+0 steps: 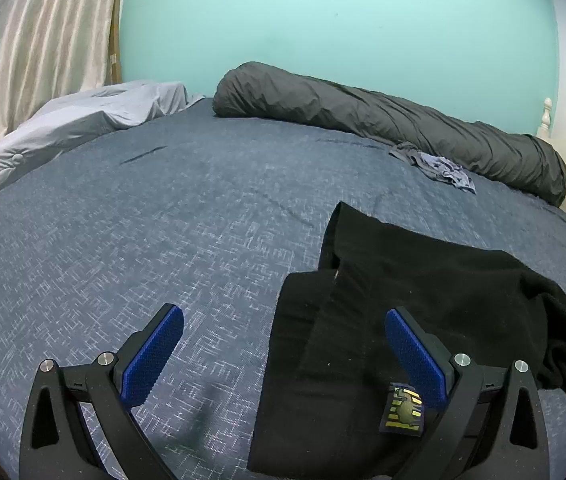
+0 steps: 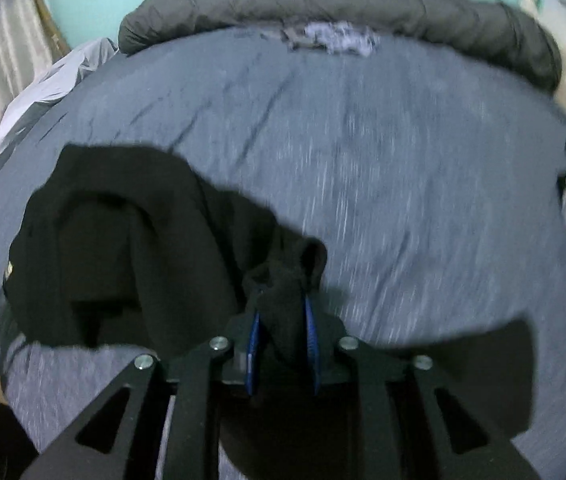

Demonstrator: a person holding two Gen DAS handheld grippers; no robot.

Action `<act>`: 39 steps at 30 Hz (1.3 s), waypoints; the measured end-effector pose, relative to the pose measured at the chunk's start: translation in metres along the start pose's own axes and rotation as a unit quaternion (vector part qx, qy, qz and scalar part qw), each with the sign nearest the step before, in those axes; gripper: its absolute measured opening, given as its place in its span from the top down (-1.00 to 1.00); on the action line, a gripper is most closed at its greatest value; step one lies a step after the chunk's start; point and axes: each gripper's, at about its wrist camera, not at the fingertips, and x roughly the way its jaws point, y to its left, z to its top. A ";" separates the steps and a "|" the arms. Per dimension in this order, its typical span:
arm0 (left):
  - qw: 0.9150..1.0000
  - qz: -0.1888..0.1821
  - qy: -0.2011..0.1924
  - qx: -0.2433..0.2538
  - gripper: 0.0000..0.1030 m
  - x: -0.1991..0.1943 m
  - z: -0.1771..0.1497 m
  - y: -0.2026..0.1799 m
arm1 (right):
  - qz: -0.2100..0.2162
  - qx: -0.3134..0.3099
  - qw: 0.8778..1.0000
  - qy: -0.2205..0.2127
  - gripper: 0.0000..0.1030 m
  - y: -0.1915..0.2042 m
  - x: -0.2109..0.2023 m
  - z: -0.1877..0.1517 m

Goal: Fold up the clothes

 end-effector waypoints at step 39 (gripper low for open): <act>1.000 0.004 -0.001 0.021 -0.99 0.007 0.001 -0.016 | -0.037 0.160 0.966 -0.200 0.94 -0.121 -0.121 0.097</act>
